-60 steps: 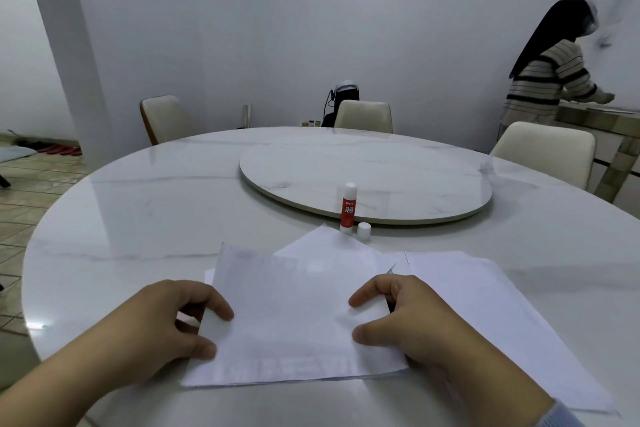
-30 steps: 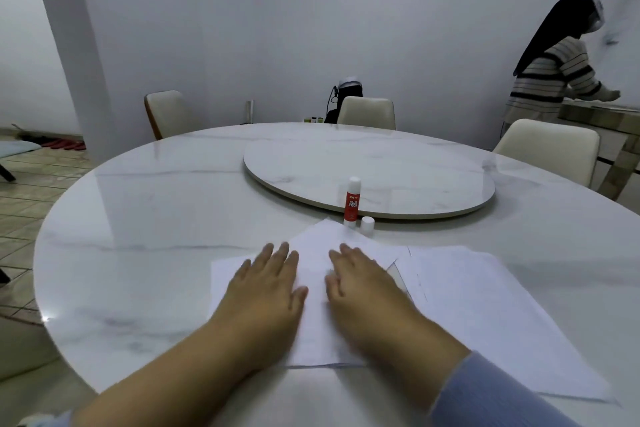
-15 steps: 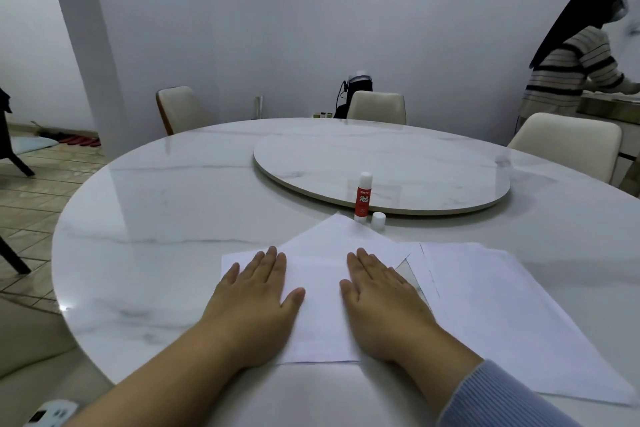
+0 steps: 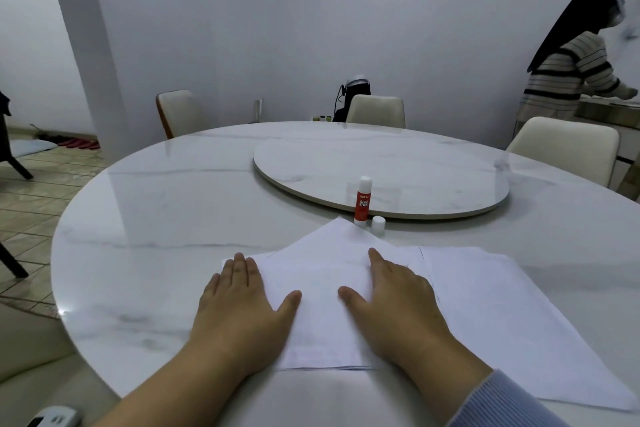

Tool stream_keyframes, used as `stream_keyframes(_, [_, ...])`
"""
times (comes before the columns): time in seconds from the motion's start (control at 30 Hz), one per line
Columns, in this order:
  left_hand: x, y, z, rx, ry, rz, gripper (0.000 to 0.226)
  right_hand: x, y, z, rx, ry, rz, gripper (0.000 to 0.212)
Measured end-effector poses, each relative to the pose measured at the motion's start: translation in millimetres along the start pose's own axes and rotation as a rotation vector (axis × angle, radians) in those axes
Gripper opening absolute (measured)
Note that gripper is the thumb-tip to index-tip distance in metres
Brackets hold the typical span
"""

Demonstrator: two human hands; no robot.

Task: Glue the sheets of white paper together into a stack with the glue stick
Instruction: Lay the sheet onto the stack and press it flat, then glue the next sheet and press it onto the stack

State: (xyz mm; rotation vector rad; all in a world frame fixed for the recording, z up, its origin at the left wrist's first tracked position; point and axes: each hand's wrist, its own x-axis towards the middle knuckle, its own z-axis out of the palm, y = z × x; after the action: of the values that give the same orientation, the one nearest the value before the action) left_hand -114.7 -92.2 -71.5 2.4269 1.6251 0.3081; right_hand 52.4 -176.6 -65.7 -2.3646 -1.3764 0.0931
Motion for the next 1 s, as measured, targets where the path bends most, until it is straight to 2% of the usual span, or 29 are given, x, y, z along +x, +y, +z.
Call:
stream_keyframes(0.1, [0.2,0.0,0.6,-0.009,0.009,-0.002,0.089,1.0,-2.9,-8.5,0.150,0.071,0.018,0.075])
stream_keyframes(0.2, [1.2,-1.2,2.0,-0.039,0.039,-0.016,0.088,-0.1,-4.4,-13.9,0.423,0.150,-0.007,0.064])
stream_keyframes(0.27, [2.6,-2.4,1.9,-0.089,0.062,-0.035,0.084,-1.3,-2.5,-20.0,0.554,0.129,-0.034,0.061])
stream_keyframes(0.37, [6.4,-3.9,-2.9,-0.286,0.109,-0.070,0.072,-4.4,3.9,-29.3,0.531,-0.008,-0.161,0.060])
stream_keyframes(0.43, [8.6,-7.1,-10.0,-0.509,0.197,-0.112,0.061,-5.8,5.2,-41.1,0.597,0.010,-0.189,0.041])
stream_keyframes(0.5, [10.7,-12.1,-16.7,-0.660,0.338,-0.135,0.053,-5.9,7.4,-60.7,0.734,0.118,-0.190,0.032])
stream_keyframes(0.6, [8.9,-10.7,-21.5,-0.708,0.457,-0.055,0.045,-3.8,16.5,-103.7,0.955,0.412,-0.181,0.029])
stream_keyframes(0.7, [5.5,-1.6,-17.2,-0.689,0.403,0.097,0.040,11.8,35.5,-139.8,1.091,0.632,-0.032,0.022])
stream_keyframes(0.77, [4.6,2.5,-12.3,-0.606,0.337,0.168,0.035,34.2,48.2,-151.8,1.115,0.678,0.104,0.032])
stream_keyframes(0.87, [4.1,5.0,-7.2,-0.500,0.200,0.249,0.030,70.3,57.9,-145.5,1.179,0.586,0.264,0.054])
stream_keyframes(1.0, [4.2,5.3,-2.0,-0.327,0.060,0.337,0.044,103.5,67.5,-103.0,1.021,0.465,0.433,0.053])
